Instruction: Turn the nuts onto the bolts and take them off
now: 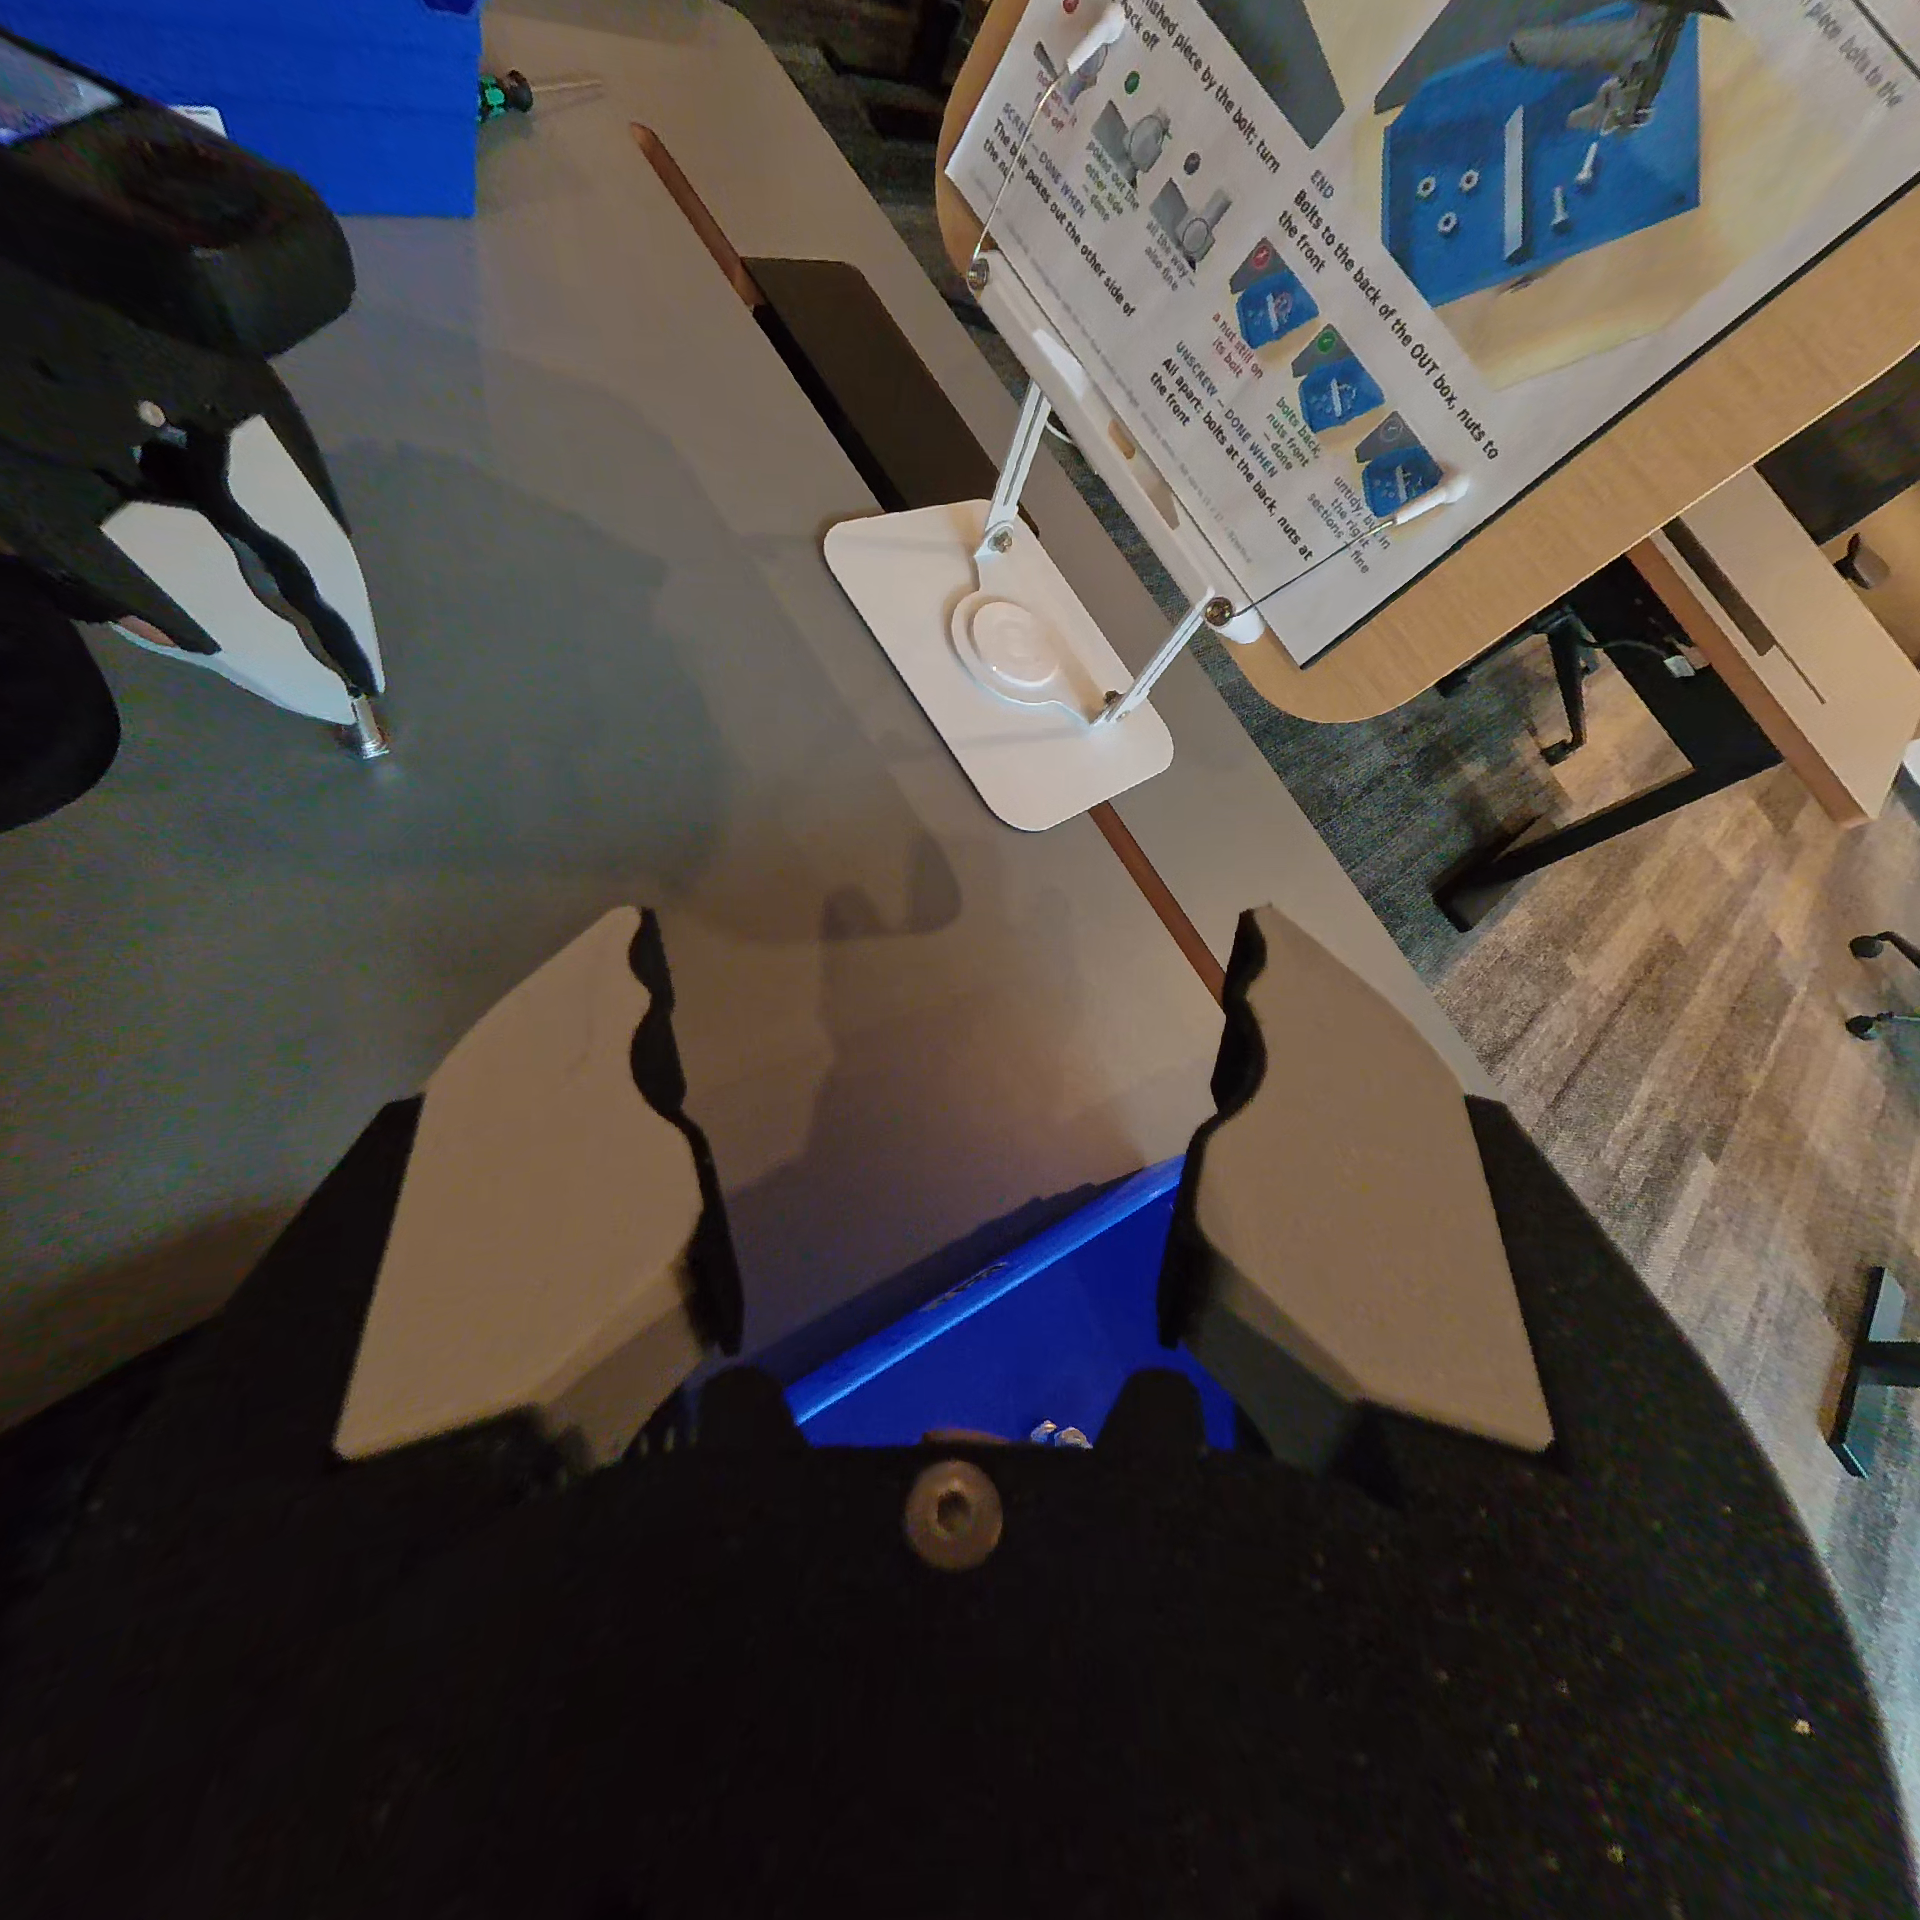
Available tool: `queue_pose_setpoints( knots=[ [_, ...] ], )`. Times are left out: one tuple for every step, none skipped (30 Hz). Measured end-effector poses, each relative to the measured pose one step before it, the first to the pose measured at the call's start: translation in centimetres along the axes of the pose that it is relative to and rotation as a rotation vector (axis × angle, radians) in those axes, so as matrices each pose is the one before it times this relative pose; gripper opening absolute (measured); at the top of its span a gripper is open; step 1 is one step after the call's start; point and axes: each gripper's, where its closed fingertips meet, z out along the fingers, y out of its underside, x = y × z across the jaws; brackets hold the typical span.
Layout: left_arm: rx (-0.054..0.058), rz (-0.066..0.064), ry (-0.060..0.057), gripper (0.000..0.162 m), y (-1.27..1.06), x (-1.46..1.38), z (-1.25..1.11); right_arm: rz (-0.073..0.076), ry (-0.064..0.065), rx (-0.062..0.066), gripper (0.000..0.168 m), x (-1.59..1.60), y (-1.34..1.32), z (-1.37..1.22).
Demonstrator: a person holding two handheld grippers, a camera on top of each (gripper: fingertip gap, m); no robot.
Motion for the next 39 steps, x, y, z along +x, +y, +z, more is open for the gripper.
queue_pose_setpoints(
  knots=[
    [-0.0004,0.0002,-0.0036,0.012,0.011,-0.051,-0.076,-0.0007,-0.0014,-0.0006,0.101,-0.020,0.010,0.007],
    [-0.0013,-0.0003,-0.0027,0.014,0.011,-0.042,-0.087,-0.0010,-0.0006,-0.0018,0.101,-0.014,0.028,0.028],
    [0.0015,-0.0014,-0.0043,0.018,-0.004,-0.059,-0.114,-0.0007,0.0005,-0.0024,0.101,0.011,0.030,0.024],
    [0.0059,-0.0024,-0.0057,0.023,-0.057,-0.089,-0.156,0.0000,-0.0008,-0.0018,0.101,-0.006,0.030,0.038],
    [0.0089,-0.0027,-0.0023,0.029,-0.079,-0.042,-0.203,-0.0004,-0.0014,-0.0010,0.101,-0.022,0.016,0.022],
    [0.0117,-0.0047,0.0007,0.040,-0.094,-0.060,-0.248,-0.0007,-0.0013,-0.0010,0.101,-0.013,0.025,0.033],
    [0.0146,-0.0092,-0.0047,0.052,-0.094,-0.210,-0.317,-0.0006,-0.0013,-0.0015,0.101,-0.013,0.031,0.029],
    [0.0171,-0.0107,-0.0067,0.058,-0.073,-0.369,-0.440,-0.0002,-0.0007,-0.0022,0.101,-0.008,0.040,0.024],
    [0.0207,-0.0123,-0.0043,0.060,-0.043,-0.464,-0.564,0.0002,-0.0002,-0.0018,0.101,0.008,0.043,0.024],
    [0.0267,-0.0173,-0.0055,0.062,-0.091,-0.639,-0.703,0.0004,-0.0013,-0.0007,0.101,-0.013,0.020,0.022],
    [0.0293,-0.0219,-0.0075,0.062,-0.085,-0.818,-0.864,0.0004,-0.0011,-0.0010,0.101,0.001,0.031,0.018],
    [0.0241,-0.0237,-0.0111,0.062,-0.016,-0.990,-1.024,0.0004,0.0005,-0.0014,0.101,0.018,0.030,0.022],
    [0.0180,-0.0245,-0.0200,0.062,0.054,-1.215,-1.179,0.0008,0.0009,-0.0015,0.101,0.028,0.046,0.025],
    [0.0176,-0.0250,-0.0300,0.062,0.032,-1.404,-1.330,0.0008,0.0003,-0.0022,0.101,0.018,0.048,0.027],
    [0.0197,-0.0238,-0.0338,0.062,-0.034,-1.524,-1.418,0.0008,0.0006,-0.0028,0.101,0.033,0.064,0.021],
    [0.0155,-0.0218,-0.0315,0.061,-0.025,-1.583,-1.436,0.0017,0.0006,-0.0028,0.101,0.043,0.081,0.029],
    [0.0097,-0.0217,-0.0335,0.060,-0.002,-1.690,-1.438,0.0018,0.0001,-0.0026,0.102,0.016,0.069,0.027],
    [0.0045,-0.0229,-0.0389,0.060,0.031,-1.855,-1.385,0.0007,0.0005,-0.0022,0.101,0.030,0.049,0.032],
    [-0.0007,-0.0212,-0.0421,0.059,0.068,-1.914,-1.332,0.0004,0.0006,-0.0019,0.101,0.019,0.036,0.019],
    [0.0002,-0.0176,-0.0414,0.057,0.016,-1.877,-1.241,0.0001,-0.0006,-0.0021,0.101,-0.009,0.025,0.026],
    [0.0014,-0.0165,-0.0371,0.057,-0.025,-1.817,-1.104,-0.0012,0.0001,-0.0021,0.101,-0.016,0.007,0.013],
    [-0.0042,-0.0172,-0.0313,0.056,0.028,-1.769,-0.929,-0.0020,0.0000,-0.0016,0.101,-0.027,0.000,0.023],
    [-0.0070,-0.0179,-0.0337,0.055,0.043,-1.863,-0.722,-0.0017,-0.0009,-0.0022,0.101,-0.040,-0.006,0.020],
    [-0.0089,-0.0186,-0.0358,0.054,0.045,-1.909,-0.507,-0.0021,-0.0005,-0.0029,0.101,-0.043,0.011,0.033],
    [-0.0145,-0.0211,-0.0257,0.054,0.103,-1.780,-0.254,-0.0026,0.0000,-0.0027,0.101,-0.037,0.000,0.024],
    [-0.0195,-0.0247,-0.0156,0.054,0.163,-1.592,-0.036,-0.0024,-0.0006,-0.0019,0.102,-0.042,-0.018,0.024],
    [-0.0175,-0.0252,-0.0156,0.054,0.138,-1.486,0.141,-0.0022,-0.0007,-0.0012,0.102,-0.042,-0.020,0.022],
    [-0.0165,-0.0205,-0.0112,0.054,0.109,-1.286,0.289,-0.0018,-0.0010,-0.0014,0.102,-0.044,-0.009,0.031],
    [-0.0215,-0.0166,-0.0048,0.054,0.175,-1.059,0.427,-0.0016,-0.0006,-0.0022,0.102,-0.031,0.001,0.031],
    [-0.0237,-0.0154,-0.0049,0.054,0.214,-0.964,0.538,-0.0018,-0.0005,-0.0023,0.102,-0.021,0.018,0.033],
    [-0.0250,-0.0135,-0.0044,0.053,0.208,-0.868,0.617,-0.0007,0.0001,-0.0021,0.102,0.008,0.025,0.043],
    [-0.0279,-0.0125,-0.0029,0.053,0.247,-0.793,0.690,0.0005,-0.0003,-0.0021,0.102,-0.001,0.017,0.038],
    [-0.0246,-0.0149,-0.0039,0.052,0.179,-0.752,0.741,0.0000,-0.0008,-0.0021,0.102,-0.009,0.039,0.042],
    [-0.0208,-0.0160,-0.0022,0.049,0.111,-0.688,0.769,-0.0004,0.0005,-0.0025,0.102,0.023,0.038,0.038],
    [-0.0269,-0.0170,0.0018,0.049,0.185,-0.607,0.822,0.0001,0.0001,-0.0021,0.102,0.007,0.052,0.029],
    [-0.0326,-0.0197,0.0012,0.049,0.249,-0.621,0.836,0.0004,-0.0005,-0.0015,0.102,0.013,0.044,0.026],
    [-0.0271,-0.0203,-0.0050,0.050,0.150,-0.670,0.836,0.0008,0.0003,-0.0015,0.102,0.024,0.051,0.020],
    [-0.0215,-0.0205,-0.0084,0.050,0.071,-0.687,0.780,0.0014,0.0009,-0.0016,0.102,0.051,0.054,0.017],
    [-0.0220,-0.0203,-0.0057,0.050,0.061,-0.585,0.746,0.0015,0.0006,-0.0013,0.102,0.039,0.049,0.014]
  ],
)
